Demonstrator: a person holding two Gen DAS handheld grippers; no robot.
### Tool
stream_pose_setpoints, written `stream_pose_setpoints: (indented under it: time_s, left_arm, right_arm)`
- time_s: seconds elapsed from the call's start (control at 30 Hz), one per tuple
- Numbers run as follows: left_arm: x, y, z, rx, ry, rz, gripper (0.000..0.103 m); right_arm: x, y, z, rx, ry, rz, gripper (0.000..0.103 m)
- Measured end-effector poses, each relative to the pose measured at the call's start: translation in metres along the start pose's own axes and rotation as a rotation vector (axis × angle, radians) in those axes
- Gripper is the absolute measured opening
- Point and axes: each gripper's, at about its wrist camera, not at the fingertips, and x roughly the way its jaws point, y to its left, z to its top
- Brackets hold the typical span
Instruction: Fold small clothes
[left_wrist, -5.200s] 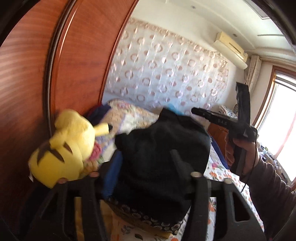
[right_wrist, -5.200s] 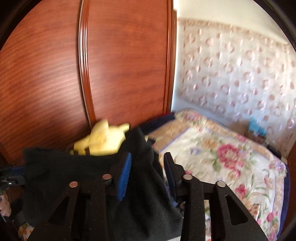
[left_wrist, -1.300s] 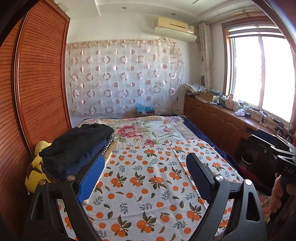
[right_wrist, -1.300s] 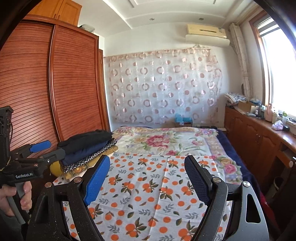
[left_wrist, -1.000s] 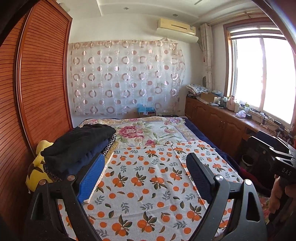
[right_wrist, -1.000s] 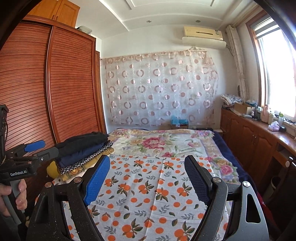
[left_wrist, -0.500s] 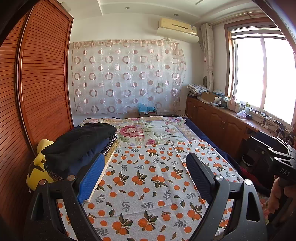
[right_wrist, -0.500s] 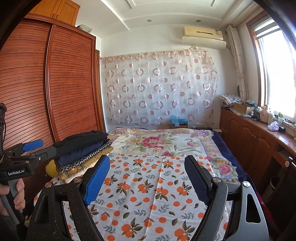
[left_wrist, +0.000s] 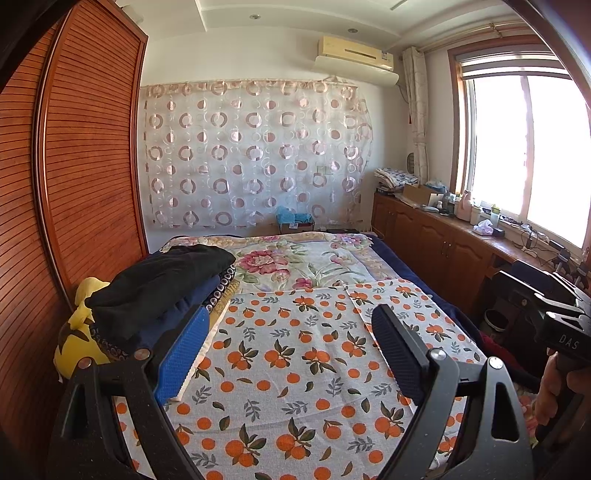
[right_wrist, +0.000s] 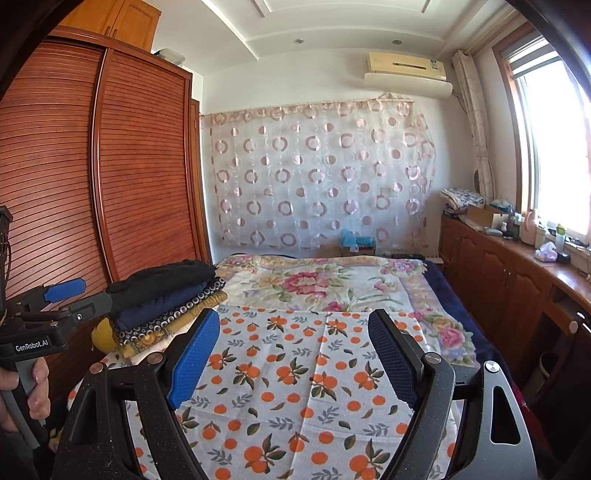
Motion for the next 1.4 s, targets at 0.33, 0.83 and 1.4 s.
stream_pose_setpoints:
  time_s: [0.33,0.83,1.4]
  left_arm:
    - [0.0,0.001,0.0,0.001,0.0,-0.001,0.09]
    - [-0.001,0.001,0.0,0.0,-0.002,0.0,0.09]
    - [-0.001,0.001,-0.002,0.0,-0.006,-0.001,0.09]
  right_arm:
    - [0.001,-0.005,-0.002,-0.006,-0.001,0.004,0.084]
    - [0.0,-0.014,-0.003,-0.011,-0.004,0.01,0.084]
    - [0.0,-0.017,-0.003,-0.014,-0.006,0.01,0.084]
